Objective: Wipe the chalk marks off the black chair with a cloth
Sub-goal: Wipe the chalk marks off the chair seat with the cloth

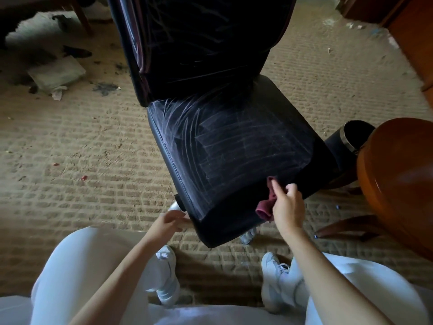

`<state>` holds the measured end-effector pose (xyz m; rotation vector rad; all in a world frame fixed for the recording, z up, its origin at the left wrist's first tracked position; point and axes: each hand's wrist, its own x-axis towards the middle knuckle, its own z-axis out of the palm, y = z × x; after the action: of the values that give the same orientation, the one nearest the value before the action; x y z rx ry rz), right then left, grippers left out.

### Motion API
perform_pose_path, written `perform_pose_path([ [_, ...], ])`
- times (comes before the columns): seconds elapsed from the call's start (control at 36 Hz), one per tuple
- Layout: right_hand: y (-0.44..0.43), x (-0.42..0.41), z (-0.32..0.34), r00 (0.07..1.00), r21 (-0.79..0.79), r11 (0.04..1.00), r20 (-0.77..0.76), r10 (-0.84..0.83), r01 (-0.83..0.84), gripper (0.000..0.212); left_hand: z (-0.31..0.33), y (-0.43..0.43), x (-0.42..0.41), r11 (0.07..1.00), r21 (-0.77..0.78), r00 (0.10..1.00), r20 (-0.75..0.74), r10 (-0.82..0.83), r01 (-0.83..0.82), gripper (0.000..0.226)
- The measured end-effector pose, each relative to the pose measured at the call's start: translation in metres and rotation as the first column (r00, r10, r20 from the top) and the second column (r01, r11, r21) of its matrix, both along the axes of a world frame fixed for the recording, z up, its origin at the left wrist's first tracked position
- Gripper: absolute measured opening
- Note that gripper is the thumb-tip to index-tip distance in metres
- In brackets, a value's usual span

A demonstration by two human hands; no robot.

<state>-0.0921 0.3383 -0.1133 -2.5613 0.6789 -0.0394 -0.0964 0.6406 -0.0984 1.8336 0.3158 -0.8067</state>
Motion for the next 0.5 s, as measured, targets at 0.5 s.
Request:
perform_pose_path([
  [0.5, 0.099, -0.038, -0.016, 0.889, -0.25, 0.916, 0.263, 0.376, -0.314, 0.036, -0.001, -0.02, -0.003, 0.985, -0.142, 0.991, -0.112, 0.077, -0.093, 0.027],
])
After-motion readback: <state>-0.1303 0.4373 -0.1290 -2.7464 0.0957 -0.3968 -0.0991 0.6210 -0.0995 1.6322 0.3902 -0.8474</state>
